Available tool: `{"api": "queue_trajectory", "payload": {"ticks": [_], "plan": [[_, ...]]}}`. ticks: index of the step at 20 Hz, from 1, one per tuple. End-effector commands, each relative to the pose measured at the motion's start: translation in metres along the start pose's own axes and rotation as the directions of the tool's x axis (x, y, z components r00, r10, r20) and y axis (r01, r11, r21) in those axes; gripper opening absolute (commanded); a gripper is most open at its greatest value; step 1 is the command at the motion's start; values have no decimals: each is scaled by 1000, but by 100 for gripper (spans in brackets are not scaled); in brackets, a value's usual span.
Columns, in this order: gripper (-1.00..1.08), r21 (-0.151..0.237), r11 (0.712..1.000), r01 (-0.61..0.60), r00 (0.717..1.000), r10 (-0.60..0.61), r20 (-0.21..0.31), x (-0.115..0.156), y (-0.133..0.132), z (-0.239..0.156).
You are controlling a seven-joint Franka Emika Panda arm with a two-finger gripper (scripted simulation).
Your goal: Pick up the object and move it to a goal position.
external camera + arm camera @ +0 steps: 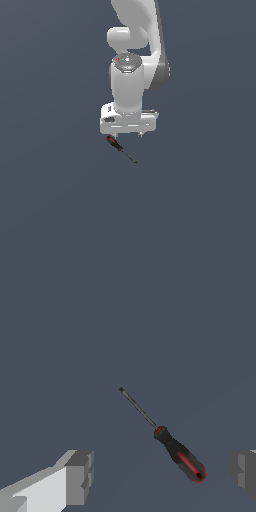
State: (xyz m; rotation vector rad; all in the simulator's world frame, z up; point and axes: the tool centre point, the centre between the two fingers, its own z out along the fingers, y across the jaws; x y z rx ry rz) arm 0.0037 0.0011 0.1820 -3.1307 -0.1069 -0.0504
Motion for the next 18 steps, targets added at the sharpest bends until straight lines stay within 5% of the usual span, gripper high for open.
{"api": "queue_trajectory", "payload": {"ticks": [1,10,18], "plan": [[100,-2,1000,27,1000,-27,2,-1,2,5],[100,-7,980,198,980,-198,12,-8,12,32],[100,-5,917,398,917,-398,24,-19,23,65]]}}
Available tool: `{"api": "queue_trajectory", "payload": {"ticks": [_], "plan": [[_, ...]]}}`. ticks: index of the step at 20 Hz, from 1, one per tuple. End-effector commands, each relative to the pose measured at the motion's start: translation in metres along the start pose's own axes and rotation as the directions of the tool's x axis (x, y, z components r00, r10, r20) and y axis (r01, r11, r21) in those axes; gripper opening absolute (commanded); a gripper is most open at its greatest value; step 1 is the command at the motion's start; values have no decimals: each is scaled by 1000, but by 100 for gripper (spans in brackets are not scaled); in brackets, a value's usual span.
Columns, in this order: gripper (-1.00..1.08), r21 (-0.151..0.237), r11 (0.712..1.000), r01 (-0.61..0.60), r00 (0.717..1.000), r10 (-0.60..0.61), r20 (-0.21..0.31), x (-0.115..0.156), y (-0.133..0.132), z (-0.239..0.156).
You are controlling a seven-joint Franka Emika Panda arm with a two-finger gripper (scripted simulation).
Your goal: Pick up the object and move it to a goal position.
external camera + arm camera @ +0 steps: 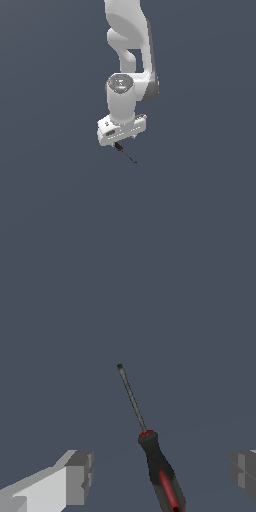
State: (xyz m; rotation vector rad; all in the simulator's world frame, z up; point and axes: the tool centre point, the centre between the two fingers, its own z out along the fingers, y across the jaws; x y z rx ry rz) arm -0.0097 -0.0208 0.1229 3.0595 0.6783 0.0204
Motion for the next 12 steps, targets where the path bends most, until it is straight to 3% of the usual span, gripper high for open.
{"api": "queue_trajectory", "payload": {"ticks": [1,12], "plan": [[100,1,998,68,998,-68,3,-4,2,10],[100,9,952,306,952,-307,7,-21,5,46]]}}
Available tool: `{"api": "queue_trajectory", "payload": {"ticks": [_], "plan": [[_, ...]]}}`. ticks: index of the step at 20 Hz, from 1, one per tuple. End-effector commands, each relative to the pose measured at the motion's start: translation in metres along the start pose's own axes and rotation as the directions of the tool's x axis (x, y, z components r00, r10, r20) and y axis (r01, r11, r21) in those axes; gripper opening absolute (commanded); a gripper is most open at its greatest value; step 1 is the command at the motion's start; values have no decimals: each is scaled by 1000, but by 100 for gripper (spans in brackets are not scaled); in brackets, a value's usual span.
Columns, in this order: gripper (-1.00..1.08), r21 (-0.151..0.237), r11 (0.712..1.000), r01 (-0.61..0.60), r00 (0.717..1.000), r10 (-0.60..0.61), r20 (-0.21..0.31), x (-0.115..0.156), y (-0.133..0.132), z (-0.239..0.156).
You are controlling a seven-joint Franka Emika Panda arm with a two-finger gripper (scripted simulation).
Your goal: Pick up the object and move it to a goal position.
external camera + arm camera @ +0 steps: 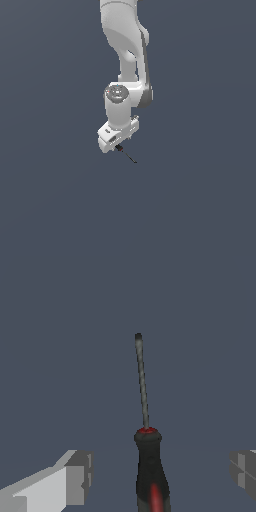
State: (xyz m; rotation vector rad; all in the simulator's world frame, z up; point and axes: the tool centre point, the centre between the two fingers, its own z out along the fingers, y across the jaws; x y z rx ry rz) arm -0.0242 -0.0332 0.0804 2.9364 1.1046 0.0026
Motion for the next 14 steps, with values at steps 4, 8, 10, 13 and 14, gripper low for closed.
{"api": "queue_trajectory", "payload": {"ticks": [4,8,10,13,14], "plan": [[100,3,997,78,997,-78,0,-5,-1,11],[100,4,994,105,994,-105,0,-7,-1,15],[100,5,994,110,994,-110,0,-7,-2,15],[100,5,994,106,994,-106,0,-7,-1,15],[100,5,994,106,994,-106,0,-7,-1,16]]}}
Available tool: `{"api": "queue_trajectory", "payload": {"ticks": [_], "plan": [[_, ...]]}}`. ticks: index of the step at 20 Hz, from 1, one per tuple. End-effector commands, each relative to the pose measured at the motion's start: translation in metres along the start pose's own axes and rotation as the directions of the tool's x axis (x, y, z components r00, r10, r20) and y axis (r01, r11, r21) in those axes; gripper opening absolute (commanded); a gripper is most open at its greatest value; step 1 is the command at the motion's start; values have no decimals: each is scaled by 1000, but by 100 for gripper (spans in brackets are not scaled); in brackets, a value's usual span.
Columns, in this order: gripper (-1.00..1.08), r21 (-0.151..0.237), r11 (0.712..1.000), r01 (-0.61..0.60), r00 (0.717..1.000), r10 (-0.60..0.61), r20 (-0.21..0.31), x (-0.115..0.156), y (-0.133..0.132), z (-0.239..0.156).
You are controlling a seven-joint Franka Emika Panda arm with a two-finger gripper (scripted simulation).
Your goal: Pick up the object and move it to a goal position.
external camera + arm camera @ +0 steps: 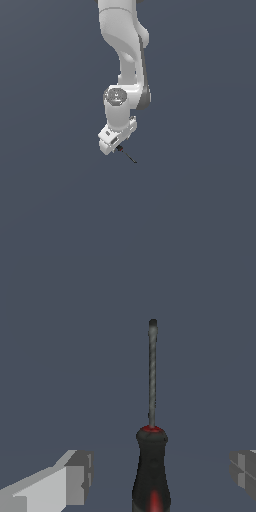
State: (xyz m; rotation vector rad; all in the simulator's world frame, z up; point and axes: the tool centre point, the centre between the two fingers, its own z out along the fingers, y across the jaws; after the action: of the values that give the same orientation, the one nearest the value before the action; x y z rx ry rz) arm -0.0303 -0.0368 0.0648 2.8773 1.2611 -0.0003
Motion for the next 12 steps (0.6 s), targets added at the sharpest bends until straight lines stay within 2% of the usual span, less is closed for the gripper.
{"api": "queue_trajectory", "payload": {"ticks": [1,12], "plan": [[100,0,1000,0,1000,0,0,0,0,3],[100,0,1000,5,1000,-5,0,-1,-1,46]]}}
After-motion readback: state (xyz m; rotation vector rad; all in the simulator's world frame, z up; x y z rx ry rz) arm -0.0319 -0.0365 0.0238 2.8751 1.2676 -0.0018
